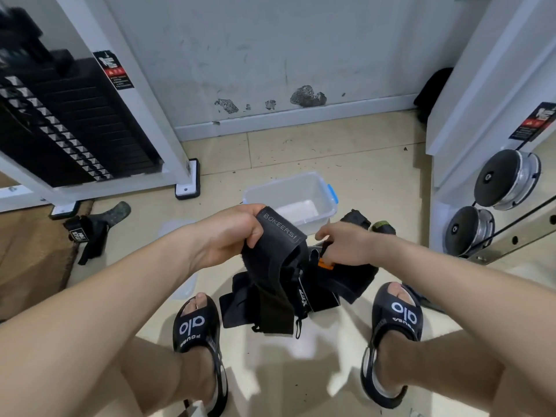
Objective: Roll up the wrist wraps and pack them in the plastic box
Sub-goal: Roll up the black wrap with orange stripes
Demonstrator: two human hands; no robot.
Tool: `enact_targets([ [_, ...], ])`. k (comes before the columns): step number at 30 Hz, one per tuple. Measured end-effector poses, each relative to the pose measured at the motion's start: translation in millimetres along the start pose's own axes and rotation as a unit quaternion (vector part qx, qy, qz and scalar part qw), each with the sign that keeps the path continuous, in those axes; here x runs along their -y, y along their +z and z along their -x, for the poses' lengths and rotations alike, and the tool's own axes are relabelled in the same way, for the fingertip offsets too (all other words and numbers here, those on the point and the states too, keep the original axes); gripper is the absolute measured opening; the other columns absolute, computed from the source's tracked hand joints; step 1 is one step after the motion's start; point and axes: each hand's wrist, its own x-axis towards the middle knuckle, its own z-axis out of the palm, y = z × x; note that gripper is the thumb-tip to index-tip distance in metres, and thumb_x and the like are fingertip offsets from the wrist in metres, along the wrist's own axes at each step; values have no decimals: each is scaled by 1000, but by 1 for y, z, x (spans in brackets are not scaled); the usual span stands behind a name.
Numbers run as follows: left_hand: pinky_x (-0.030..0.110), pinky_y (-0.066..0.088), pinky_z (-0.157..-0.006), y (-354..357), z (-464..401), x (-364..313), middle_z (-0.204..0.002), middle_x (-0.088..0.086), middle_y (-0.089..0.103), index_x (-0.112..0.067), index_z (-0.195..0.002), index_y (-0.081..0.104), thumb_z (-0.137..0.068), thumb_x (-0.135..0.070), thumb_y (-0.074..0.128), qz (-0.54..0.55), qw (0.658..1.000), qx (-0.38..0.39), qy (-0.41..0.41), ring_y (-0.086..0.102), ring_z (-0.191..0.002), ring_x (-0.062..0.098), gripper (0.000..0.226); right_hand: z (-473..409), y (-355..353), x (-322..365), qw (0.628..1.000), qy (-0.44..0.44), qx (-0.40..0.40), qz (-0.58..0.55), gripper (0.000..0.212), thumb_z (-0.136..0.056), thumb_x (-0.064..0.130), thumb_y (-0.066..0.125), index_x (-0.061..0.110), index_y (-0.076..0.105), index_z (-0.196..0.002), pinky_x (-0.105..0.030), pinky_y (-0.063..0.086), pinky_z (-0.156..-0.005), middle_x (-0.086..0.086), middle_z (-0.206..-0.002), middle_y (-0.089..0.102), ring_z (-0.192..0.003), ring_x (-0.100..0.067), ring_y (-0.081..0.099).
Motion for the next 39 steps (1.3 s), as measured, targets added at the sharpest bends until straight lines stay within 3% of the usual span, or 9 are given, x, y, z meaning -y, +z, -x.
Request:
enact_targets([
  [4, 26, 36, -56, -3, -1, -13, -72, 7, 56, -9, -86, 57, -62, 20, 23, 6, 1000, 9, 12, 51, -62, 19, 51, -15, 23, 4, 988, -45, -7, -150, 74, -82, 29, 79, 33, 45, -147, -33, 52, -97, 1, -122, 67, -110, -20, 64],
  [8, 25, 40, -56, -6, 3, -20, -72, 7, 60, -4, -98, 60, -63, 20, 20, 33, 999, 27, 22, 55, -61, 20, 59, -29, 31, 19, 970, -73, -65, -222, 45, -88, 47, 75, 28, 64, -127, -27, 47, -87, 6, -114, 69, -106, -16, 63],
  [13, 24, 40, -52, -14, 12, -26, -71, 5, 60, -6, -99, 67, -50, 14, 27, 69, 996, 3, 50, 54, -58, 17, 66, -42, 41, 9, 995, -50, -62, -58, 20, -94, 34, 67, 15, 62, -94, -29, 41, -66, -3, -92, 66, -93, -24, 61],
  [16, 26, 37, -54, -26, 14, -28, -84, 12, 58, -10, -104, 72, -45, 4, 36, 89, 993, -22, 70, 52, -63, 18, 71, -39, 39, 7, 1000, -3, -21, -2, 49, -93, 27, 67, 14, 48, -136, -34, 47, -78, -9, -116, 64, -98, -25, 56],
  [18, 30, 35, -61, -30, 14, -25, -94, 11, 56, -9, -106, 67, -46, 1, 42, 75, 996, -19, 53, 50, -72, 24, 66, -36, 25, 17, 999, 1, -33, -40, 61, -90, 25, 70, 13, 44, -145, -33, 47, -81, -8, -116, 58, -99, -24, 53],
  [22, 34, 45, -78, -26, 17, -28, -102, 12, 66, -11, -105, 63, -83, -15, 64, 57, 998, 7, 13, 59, -92, 28, 22, -20, -15, 37, 978, -6, -74, -196, 20, -89, 13, 73, 8, 68, -107, -26, 46, -64, -6, -94, 61, -80, -20, 56],
  [26, 36, 49, -77, -23, 14, -26, -95, 9, 70, -14, -98, 62, -94, -26, 68, -19, 995, -101, 18, 65, -83, 22, 14, 8, -44, 50, 938, -15, -82, -337, 29, -92, 1, 66, 17, 64, -116, -16, 41, -37, -8, -93, 60, -66, -19, 56],
  [33, 26, 33, -55, -22, 15, -24, -83, 4, 37, -26, -123, 33, -90, 2, 58, -75, 972, -208, 82, 39, -71, 17, 50, 31, -58, 52, 903, -93, -51, -416, 41, -88, -4, 58, 23, 67, -117, -30, 53, -69, 2, -117, 62, -95, -21, 67],
  [39, 29, 44, -64, -15, 14, -28, -100, 1, 65, -29, -102, 69, -90, 1, 53, -94, 967, -211, 103, 56, -78, 17, 36, 42, -59, 56, 883, -135, -64, -445, 58, -64, -7, 57, 26, 72, -109, -32, 50, -67, 0, -110, 58, -91, -15, 61],
])
